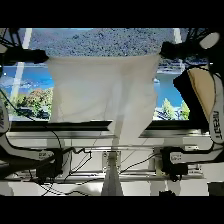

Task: Fold the clothes and pants, and hang the long-sleeved shirts on hangers.

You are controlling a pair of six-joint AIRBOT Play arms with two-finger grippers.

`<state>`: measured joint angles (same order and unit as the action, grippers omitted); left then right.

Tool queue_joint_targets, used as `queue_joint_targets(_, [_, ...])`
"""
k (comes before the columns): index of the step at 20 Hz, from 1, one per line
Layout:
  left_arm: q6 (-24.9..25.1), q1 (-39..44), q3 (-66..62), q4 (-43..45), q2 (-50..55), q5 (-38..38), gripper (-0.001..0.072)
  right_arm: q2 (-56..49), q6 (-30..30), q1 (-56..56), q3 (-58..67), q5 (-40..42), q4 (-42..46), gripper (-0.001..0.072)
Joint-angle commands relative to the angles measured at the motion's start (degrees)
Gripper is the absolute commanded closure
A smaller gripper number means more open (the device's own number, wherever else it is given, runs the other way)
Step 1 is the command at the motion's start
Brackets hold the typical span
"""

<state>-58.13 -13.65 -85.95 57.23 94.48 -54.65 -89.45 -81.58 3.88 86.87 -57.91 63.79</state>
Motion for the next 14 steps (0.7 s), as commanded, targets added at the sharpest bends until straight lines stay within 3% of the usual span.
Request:
queue_joint_targets(1, [-0.4, 1.4, -0.1, 1.1, 4.7, 2.2, 0.0696, -6.2, 0.0, 0.0, -0.1, 0.5, 0.5, 0.0702])
queue_joint_targets(4, [-0.4, 0.2, -0.1, 2.8, 3.0, -8.1, 0.0696, -5.0, 0.1, 0.0, -0.1, -8.5, 1.9, 0.0702])
queue_joint_targets(8, [-2.9, -0.3, 0.2, 8.4, 4.9, -28.7, 0.0694, -5.4, 0.3, -0.2, -0.4, -29.1, 3.4, 0.0692])
queue_joint_targets(9, [-3.0, -0.2, 0.4, 8.2, 5.8, -29.6, 0.0609, -5.4, 0.3, -0.4, -0.6, -28.6, 4.5, 0.0446])
queue_joint_targets(10, [-3.2, -0.3, 0.4, 7.9, 6.6, -29.5, 0.0355, -5.4, 0.3, -0.4, -0.6, -26.6, 5.6, 0.0126])
queue_joint_targets(11, [-6.2, -0.3, 0.4, 7.4, 7.3, -29.1, 0.0119, -5.3, 0.2, -0.4, -0.6, -24.3, 5.6, 0.0053])
queue_joint_targets(12, [-9.6, -0.3, 0.4, 6.5, 7.5, -27.9, 0.0147, -5.2, 0.2, -0.4, -0.6, -22.7, 5.6, 0.0064])
queue_joint_targets(14, [-9.9, -0.9, 0.3, 4.0, 6.6, -26.5, 0.0181, -3.8, 0.3, -0.2, -0.4, -21.8, 6.4, 0.0364])
